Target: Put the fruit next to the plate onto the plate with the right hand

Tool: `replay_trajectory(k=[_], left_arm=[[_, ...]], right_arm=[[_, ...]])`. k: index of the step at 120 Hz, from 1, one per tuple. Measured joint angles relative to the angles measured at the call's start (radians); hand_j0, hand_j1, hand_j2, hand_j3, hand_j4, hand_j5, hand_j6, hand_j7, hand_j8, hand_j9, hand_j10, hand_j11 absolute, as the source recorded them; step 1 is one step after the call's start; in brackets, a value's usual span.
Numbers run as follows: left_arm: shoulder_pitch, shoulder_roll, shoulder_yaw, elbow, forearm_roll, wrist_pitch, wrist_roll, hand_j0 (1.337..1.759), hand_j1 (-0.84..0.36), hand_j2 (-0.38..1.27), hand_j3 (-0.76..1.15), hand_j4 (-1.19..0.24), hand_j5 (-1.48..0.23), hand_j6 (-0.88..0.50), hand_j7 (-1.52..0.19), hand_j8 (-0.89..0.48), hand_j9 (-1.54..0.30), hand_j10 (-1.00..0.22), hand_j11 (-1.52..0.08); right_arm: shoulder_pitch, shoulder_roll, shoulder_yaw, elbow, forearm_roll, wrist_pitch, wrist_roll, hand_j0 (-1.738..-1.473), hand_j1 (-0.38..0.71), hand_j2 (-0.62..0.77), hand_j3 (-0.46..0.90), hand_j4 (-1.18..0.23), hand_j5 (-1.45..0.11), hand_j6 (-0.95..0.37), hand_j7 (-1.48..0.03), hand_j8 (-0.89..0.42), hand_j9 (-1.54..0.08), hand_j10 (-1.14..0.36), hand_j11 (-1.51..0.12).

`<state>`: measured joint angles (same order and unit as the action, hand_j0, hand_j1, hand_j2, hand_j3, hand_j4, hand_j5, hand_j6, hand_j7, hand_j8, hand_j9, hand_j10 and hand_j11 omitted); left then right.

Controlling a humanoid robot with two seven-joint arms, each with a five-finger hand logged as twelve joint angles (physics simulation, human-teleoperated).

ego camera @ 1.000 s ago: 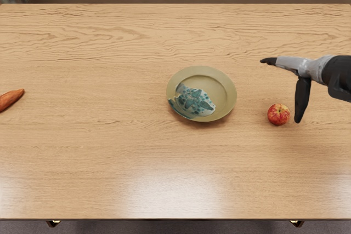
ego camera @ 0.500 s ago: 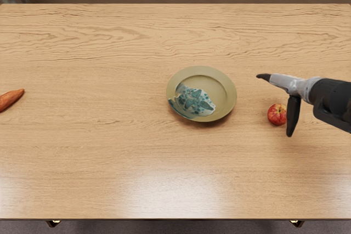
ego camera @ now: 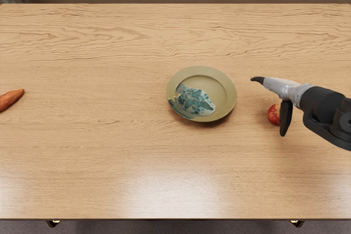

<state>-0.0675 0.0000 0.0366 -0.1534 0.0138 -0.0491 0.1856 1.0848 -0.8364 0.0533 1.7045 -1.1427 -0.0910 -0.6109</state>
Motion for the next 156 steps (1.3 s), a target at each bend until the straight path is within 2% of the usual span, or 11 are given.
replay_trajectory(k=[39,85,109,156], left_arm=[[0.000,0.000,0.000,0.000,0.000,0.000,0.000,1.658,0.34,0.00,0.00,-0.01,-0.01,-0.01,-0.01,-0.01,-0.01,-0.01,-0.01],[0.000,0.000,0.000,0.000,0.000,0.000,0.000,1.658,0.34,0.00,0.00,-0.01,-0.01,-0.01,-0.01,-0.01,-0.01,-0.01,-0.01],[0.000,0.000,0.000,0.000,0.000,0.000,0.000,1.658,0.34,0.00,0.00,-0.01,-0.01,-0.01,-0.01,-0.01,-0.01,-0.01,-0.01],[0.000,0.000,0.000,0.000,0.000,0.000,0.000,1.658,0.34,0.00,0.00,-0.01,-0.01,-0.01,-0.01,-0.01,-0.01,-0.01,-0.01]], right_arm=[[-0.052,0.004,0.002,-0.017,-0.011,-0.053,0.000,-1.658,-0.18,-0.02,0.00,-0.15,-0.18,-0.15,-0.18,-0.15,-0.18,-0.14,-0.18],[-0.082,0.018,-0.004,-0.041,-0.033,-0.078,0.000,-1.658,-0.15,-0.03,0.00,-0.18,-0.22,-0.18,-0.22,-0.18,-0.22,-0.18,-0.22],[-0.090,0.032,-0.004,-0.043,-0.040,-0.091,0.000,-1.658,-0.09,-0.04,0.00,-0.22,-0.28,-0.22,-0.28,-0.22,-0.28,-0.22,-0.28],[-0.135,0.037,-0.004,-0.042,-0.117,-0.154,0.000,-1.658,-0.06,-0.04,0.00,-0.25,-0.32,-0.25,-0.32,-0.25,-0.32,-0.25,-0.32]])
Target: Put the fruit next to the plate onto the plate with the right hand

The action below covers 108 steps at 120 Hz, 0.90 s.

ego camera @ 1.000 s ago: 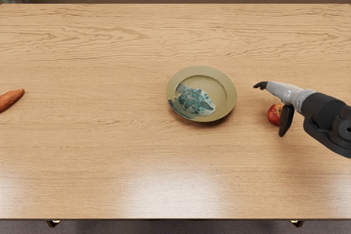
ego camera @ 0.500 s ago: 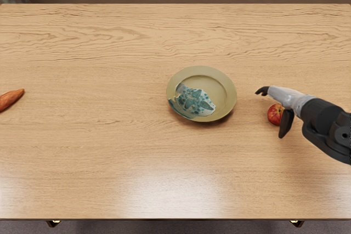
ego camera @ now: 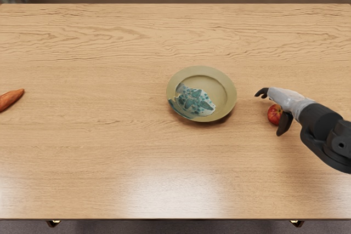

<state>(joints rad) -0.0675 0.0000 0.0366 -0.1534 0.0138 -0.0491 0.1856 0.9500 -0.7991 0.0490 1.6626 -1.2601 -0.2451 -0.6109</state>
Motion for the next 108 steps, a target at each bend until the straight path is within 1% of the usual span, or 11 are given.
replay_trajectory(k=[39,97,108], left_arm=[[0.000,0.000,0.000,0.000,0.000,0.000,0.000,1.658,0.34,0.00,0.00,-0.01,-0.01,-0.01,-0.01,-0.01,-0.01,-0.01,-0.01],[0.000,0.000,0.000,0.000,0.000,0.000,0.000,1.658,0.34,0.00,0.00,-0.01,-0.01,-0.01,-0.01,-0.01,-0.01,-0.01,-0.01],[0.000,0.000,0.000,0.000,0.000,0.000,0.000,1.658,0.34,0.00,0.00,-0.01,-0.01,-0.01,-0.01,-0.01,-0.01,-0.01,-0.01]], right_arm=[[-0.032,0.000,0.000,0.002,-0.038,-0.041,0.000,-1.658,-0.05,-0.05,0.00,-0.26,-0.33,-0.26,-0.33,-0.26,-0.33,-0.26,-0.33],[-0.054,-0.002,0.001,0.001,-0.044,-0.065,0.000,-1.658,0.13,-0.07,0.00,-0.40,-0.52,-0.41,-0.52,-0.41,-0.52,-0.40,-0.52],[-0.058,-0.002,0.001,0.002,-0.044,-0.066,0.000,-1.658,0.18,-0.08,0.00,-0.45,-0.58,-0.45,-0.58,-0.43,-0.58,-0.45,-0.58]])
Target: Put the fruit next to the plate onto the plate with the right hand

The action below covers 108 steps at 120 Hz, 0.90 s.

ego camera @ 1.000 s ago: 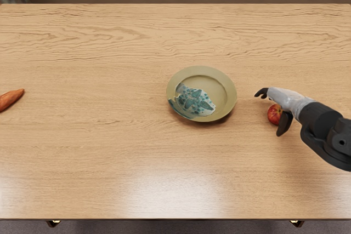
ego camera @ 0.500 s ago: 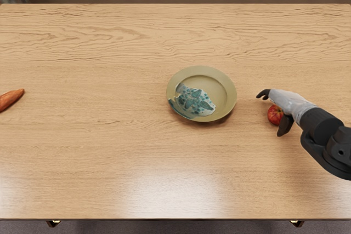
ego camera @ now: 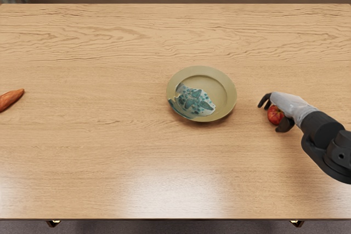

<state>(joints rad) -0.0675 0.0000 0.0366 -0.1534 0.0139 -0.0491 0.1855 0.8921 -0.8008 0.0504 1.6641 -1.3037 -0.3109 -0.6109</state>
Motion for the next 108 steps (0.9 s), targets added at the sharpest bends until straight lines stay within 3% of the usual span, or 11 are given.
replay_trajectory(k=[24,65,108], left_arm=[[0.000,0.000,0.000,0.000,0.000,0.000,0.000,1.658,0.34,0.00,0.00,-0.01,-0.01,-0.01,-0.01,-0.01,-0.01,-0.01,-0.01],[0.000,0.000,0.000,0.000,0.000,0.000,0.000,1.658,0.34,0.00,0.00,-0.01,-0.01,-0.01,-0.01,-0.01,-0.01,-0.01,-0.01],[0.000,0.000,0.000,0.000,0.000,0.000,0.000,1.658,0.34,0.00,0.00,-0.01,-0.01,-0.01,-0.01,-0.01,-0.01,-0.01,-0.01]], right_arm=[[-0.003,0.000,0.002,0.000,0.001,0.001,-0.001,-1.654,0.26,-0.03,0.00,-0.55,-0.73,-0.55,-0.72,-0.39,-0.73,-0.50,-0.73],[-0.004,0.001,0.008,-0.001,0.010,0.002,-0.002,-1.644,0.34,0.14,0.00,-0.72,-0.99,-0.45,-0.96,-0.26,-0.98,-0.41,-0.98],[0.002,0.000,0.039,-0.003,0.014,0.000,-0.002,-1.642,0.34,0.11,0.00,-0.79,-1.05,-0.41,-1.03,-0.22,-1.04,-0.37,-1.05]])
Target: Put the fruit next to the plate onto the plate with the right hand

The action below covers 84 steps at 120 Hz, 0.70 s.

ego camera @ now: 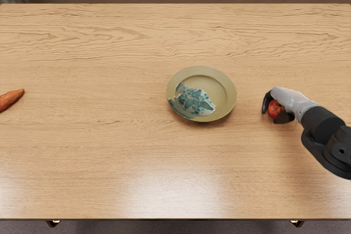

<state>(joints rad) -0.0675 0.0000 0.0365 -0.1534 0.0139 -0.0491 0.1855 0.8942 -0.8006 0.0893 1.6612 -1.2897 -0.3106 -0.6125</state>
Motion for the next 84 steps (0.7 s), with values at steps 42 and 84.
replay_trajectory(k=[42,84], left_arm=[[0.000,0.000,0.000,0.000,0.000,0.000,0.000,1.658,0.34,0.00,0.00,-0.01,-0.01,-0.01,-0.01,-0.01,-0.01,-0.01,-0.01],[0.000,0.000,0.000,0.000,0.000,0.000,0.000,1.658,0.34,0.00,0.00,-0.01,-0.01,-0.01,-0.01,-0.01,-0.01,-0.01,-0.01]], right_arm=[[0.021,0.028,0.086,0.005,0.005,0.007,0.000,-1.642,0.34,0.12,0.00,-0.79,-1.06,-0.40,-1.04,-0.21,-1.05,-0.37,-1.06],[0.094,0.155,0.104,0.002,0.005,0.015,0.000,-1.643,0.34,0.11,0.00,-0.79,-1.07,-0.41,-1.04,-0.22,-1.05,-0.37,-1.06]])
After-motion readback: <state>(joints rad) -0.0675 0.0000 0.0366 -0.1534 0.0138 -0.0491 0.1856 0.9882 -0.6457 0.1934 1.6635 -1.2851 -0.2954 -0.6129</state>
